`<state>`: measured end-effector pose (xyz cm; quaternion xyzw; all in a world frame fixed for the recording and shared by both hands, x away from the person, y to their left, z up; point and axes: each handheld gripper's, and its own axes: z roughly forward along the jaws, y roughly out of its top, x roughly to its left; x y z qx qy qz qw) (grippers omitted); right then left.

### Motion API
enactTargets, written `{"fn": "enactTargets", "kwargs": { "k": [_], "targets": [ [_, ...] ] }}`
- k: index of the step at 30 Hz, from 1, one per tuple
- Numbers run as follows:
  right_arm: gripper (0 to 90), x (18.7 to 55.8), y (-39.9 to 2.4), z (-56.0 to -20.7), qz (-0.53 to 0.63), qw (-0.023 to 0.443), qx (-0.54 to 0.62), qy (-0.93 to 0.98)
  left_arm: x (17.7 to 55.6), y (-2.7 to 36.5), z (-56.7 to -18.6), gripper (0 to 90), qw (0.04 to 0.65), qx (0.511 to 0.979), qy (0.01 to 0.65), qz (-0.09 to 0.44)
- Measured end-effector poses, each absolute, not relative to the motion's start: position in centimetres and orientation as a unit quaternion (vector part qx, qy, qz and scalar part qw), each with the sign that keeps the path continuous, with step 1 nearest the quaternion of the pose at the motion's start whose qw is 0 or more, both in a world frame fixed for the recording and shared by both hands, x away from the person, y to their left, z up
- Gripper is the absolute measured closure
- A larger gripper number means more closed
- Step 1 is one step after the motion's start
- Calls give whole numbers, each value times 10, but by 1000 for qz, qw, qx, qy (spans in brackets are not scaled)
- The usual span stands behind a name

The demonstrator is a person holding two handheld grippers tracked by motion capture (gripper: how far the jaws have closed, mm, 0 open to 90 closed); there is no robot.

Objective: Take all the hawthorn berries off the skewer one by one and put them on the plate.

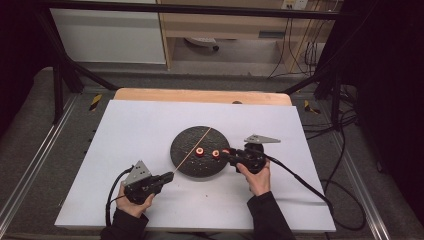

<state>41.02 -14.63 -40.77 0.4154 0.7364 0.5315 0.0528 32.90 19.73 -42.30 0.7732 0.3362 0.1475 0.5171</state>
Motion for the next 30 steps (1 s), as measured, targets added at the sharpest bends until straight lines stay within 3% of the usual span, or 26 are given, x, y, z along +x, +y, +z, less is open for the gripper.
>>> {"fn": "enactTargets", "kwargs": {
  "k": [9, 21, 30],
  "targets": [
    [623, 420, -106, -428, 494, 42, 407, 767, 331, 201, -423, 884, 515, 771, 343, 152],
    [615, 421, -94, -452, 464, 41, 400, 789, 333, 200, -425, 884, 510, 773, 345, 151],
    [525, 415, -100, -440, 461, 62, 382, 799, 332, 201, -424, 884, 513, 771, 344, 153]
  ]
}}
